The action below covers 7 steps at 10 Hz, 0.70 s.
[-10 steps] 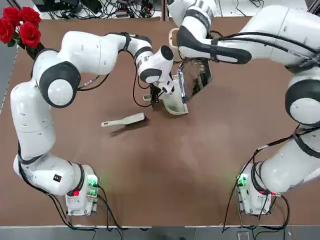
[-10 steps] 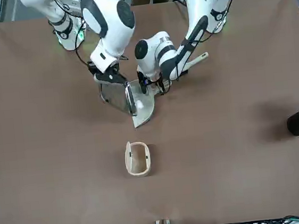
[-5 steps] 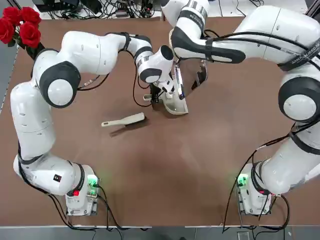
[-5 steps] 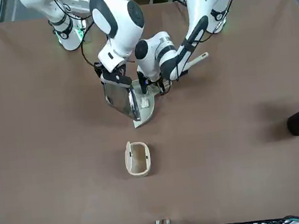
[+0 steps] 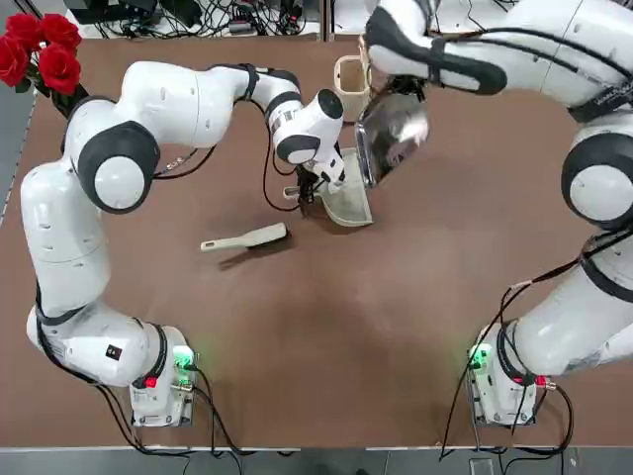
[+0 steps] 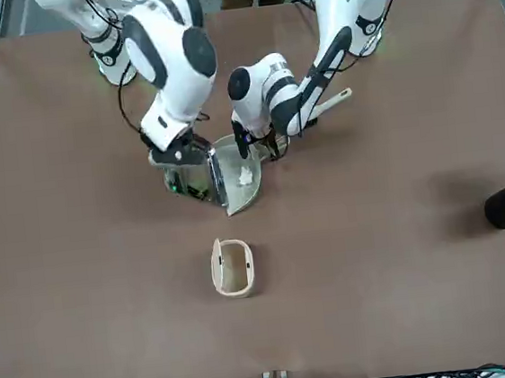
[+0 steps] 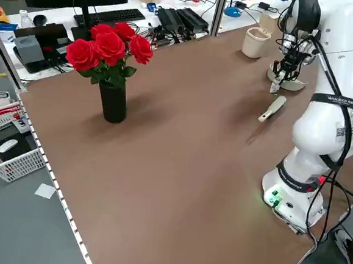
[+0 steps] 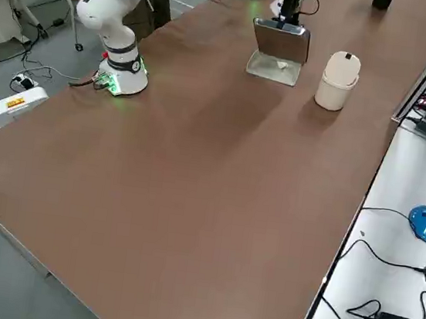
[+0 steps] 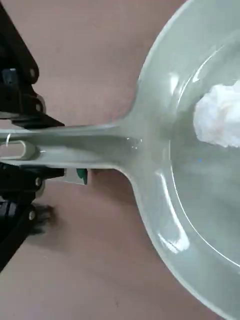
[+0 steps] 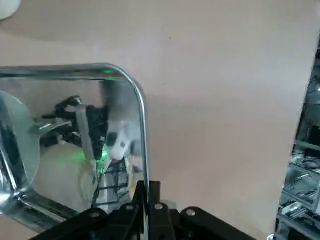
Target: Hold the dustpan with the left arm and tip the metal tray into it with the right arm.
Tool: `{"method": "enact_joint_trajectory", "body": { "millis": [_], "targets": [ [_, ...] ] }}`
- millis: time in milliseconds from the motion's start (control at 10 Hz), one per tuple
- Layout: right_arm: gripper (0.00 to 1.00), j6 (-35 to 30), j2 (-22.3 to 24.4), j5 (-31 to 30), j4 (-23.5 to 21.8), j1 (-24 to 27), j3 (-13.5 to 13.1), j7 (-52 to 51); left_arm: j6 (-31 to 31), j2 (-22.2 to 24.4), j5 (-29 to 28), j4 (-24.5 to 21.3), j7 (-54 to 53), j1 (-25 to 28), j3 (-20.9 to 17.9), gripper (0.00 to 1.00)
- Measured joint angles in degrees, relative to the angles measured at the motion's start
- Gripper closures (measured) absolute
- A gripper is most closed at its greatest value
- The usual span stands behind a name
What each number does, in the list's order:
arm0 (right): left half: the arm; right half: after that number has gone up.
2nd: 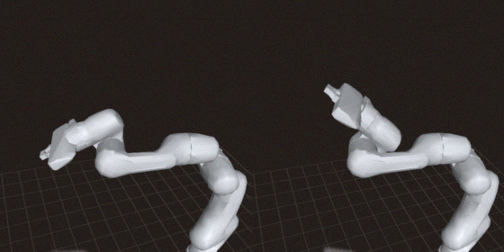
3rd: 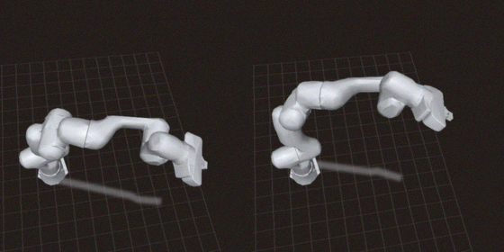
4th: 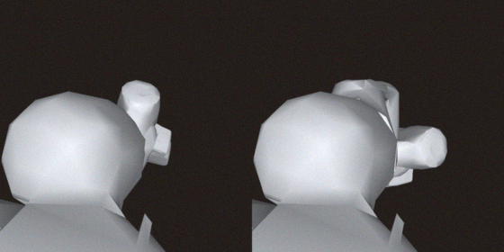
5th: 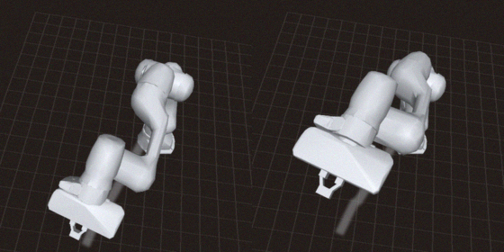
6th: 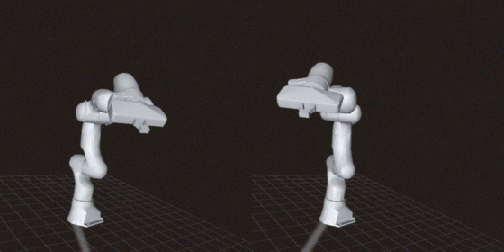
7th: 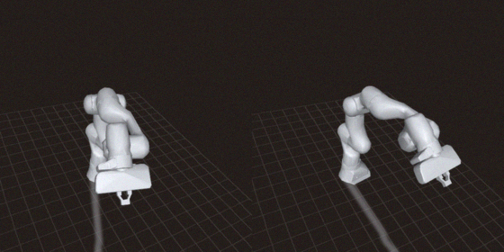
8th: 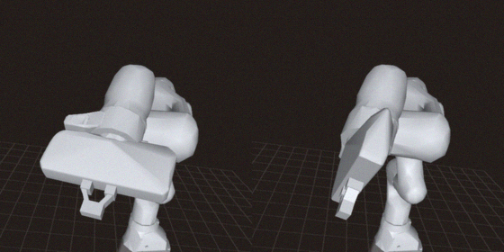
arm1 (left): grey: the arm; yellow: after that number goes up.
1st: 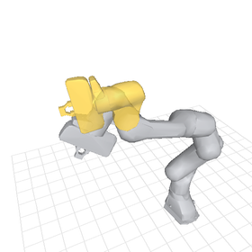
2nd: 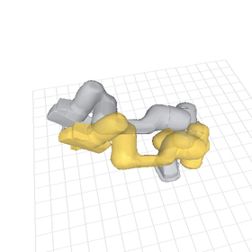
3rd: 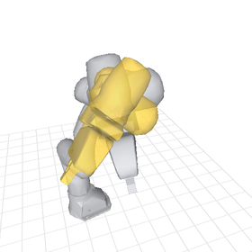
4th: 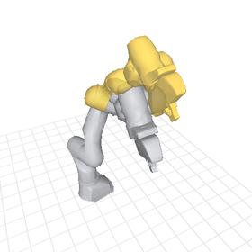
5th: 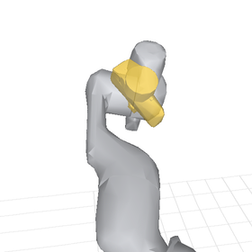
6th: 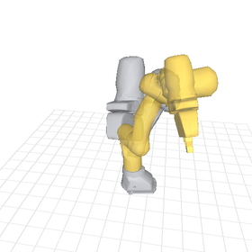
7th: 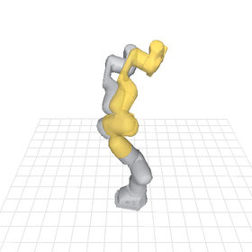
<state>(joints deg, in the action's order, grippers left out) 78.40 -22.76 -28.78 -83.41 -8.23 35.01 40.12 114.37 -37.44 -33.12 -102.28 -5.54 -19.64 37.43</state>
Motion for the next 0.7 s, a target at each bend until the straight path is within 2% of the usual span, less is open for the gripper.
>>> {"method": "enact_joint_trajectory", "body": {
  "millis": [300, 400, 500, 700],
  "targets": [
    [0.95, 4.57, 5.13, 13.00, -0.46, 1.04, -14.40, -12.29, -0.25, 0.00, -0.02, 0.06, 0.00, 0.06, -0.02, 0.68],
    [0.95, 7.38, 8.11, 17.83, -3.24, 1.00, -19.67, -17.19, -0.29, 0.00, -0.02, 0.08, 0.00, 0.08, -0.03, 0.68],
    [0.95, 11.32, 11.82, 21.53, -8.36, 1.01, -24.81, -22.17, -0.32, 0.00, -0.02, 0.11, 0.00, 0.09, -0.03, 0.68],
    [0.95, 18.70, 19.06, 27.45, -21.32, 1.00, -34.18, -30.72, -0.98, 0.12, -0.09, 0.31, -0.06, 0.17, 0.00, 0.68]
  ]
}}
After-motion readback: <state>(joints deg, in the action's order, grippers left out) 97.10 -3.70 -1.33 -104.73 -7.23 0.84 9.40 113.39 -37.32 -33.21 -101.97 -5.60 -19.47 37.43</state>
